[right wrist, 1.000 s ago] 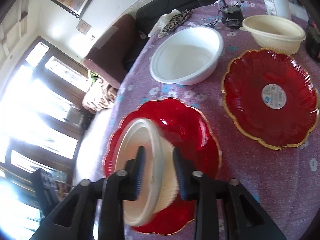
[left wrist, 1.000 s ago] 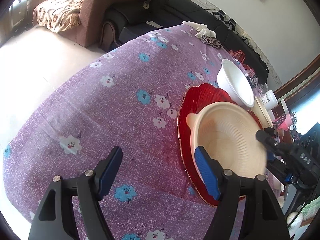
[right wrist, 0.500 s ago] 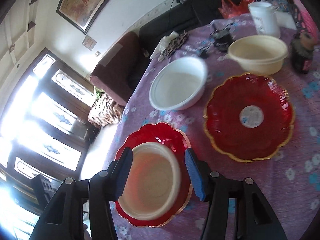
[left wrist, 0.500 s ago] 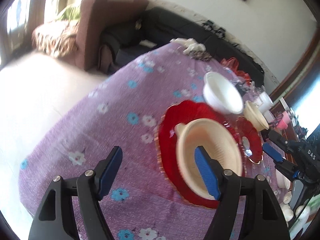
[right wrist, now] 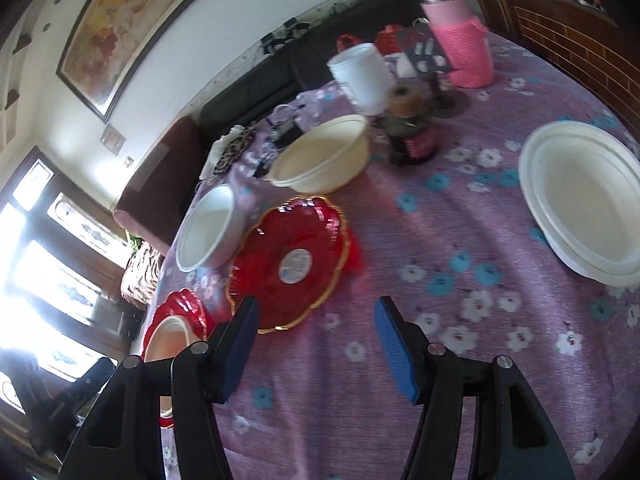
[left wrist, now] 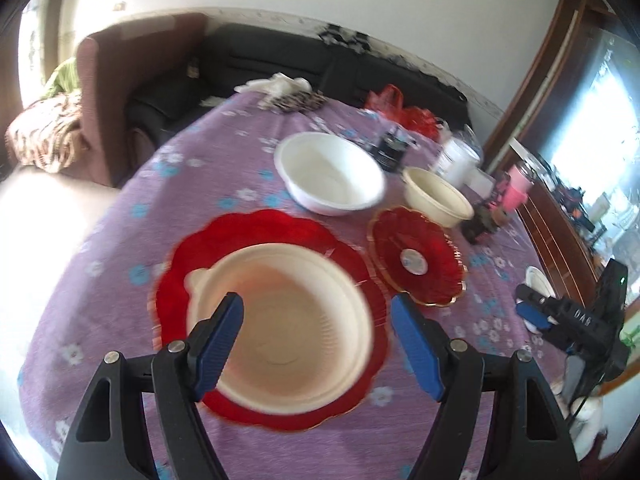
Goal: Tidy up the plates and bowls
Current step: 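Grasp the rim of the small red scalloped plate with the right gripper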
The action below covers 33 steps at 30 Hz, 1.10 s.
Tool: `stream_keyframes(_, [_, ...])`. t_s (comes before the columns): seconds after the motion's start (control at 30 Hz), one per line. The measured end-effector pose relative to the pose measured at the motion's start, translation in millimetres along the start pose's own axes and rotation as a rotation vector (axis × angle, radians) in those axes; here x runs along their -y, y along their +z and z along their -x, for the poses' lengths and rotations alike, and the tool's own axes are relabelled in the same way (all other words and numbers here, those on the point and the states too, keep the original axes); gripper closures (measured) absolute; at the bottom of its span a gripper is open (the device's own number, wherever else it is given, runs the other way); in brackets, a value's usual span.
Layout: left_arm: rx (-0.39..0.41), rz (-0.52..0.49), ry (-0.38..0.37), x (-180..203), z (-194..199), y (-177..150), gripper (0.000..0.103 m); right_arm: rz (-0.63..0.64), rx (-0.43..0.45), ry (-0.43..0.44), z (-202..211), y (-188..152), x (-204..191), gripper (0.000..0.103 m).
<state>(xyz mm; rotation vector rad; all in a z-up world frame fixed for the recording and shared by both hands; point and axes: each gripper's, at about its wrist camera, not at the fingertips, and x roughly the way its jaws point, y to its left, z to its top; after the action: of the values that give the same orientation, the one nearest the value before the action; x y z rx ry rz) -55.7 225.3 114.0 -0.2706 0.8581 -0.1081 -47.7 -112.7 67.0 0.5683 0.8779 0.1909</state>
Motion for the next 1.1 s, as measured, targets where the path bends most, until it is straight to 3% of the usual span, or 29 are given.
stream_keyframes(0.2, [-0.048,-0.104,0.053,46,-38,29,0.027,-0.041,-0.028,0.002,-16,1,16,0.039])
stream_keyframes(0.37, [-0.174,-0.098,0.064,65,-92,49,0.027,-0.031,-0.050,-0.007,-36,5,10,0.039])
stream_keyframes(0.57, [-0.258,-0.095,0.112,71,-142,64,0.028,0.000,-0.077,-0.048,-66,17,2,0.039])
stream_keyframes(0.93, [-0.303,-0.114,0.112,76,-169,68,0.028,-0.006,-0.118,-0.093,-113,39,2,0.040])
stream_keyframes(1.03, [-0.302,-0.114,0.105,77,-169,68,0.028,-0.029,-0.134,-0.077,-121,41,4,0.053])
stream_keyframes(1.07, [-0.299,-0.114,0.101,77,-167,68,0.028,-0.029,-0.135,-0.076,-122,42,3,0.067])
stream_keyframes(1.1, [-0.296,-0.114,0.100,78,-167,68,0.028,-0.033,-0.151,-0.064,-124,42,3,0.090])
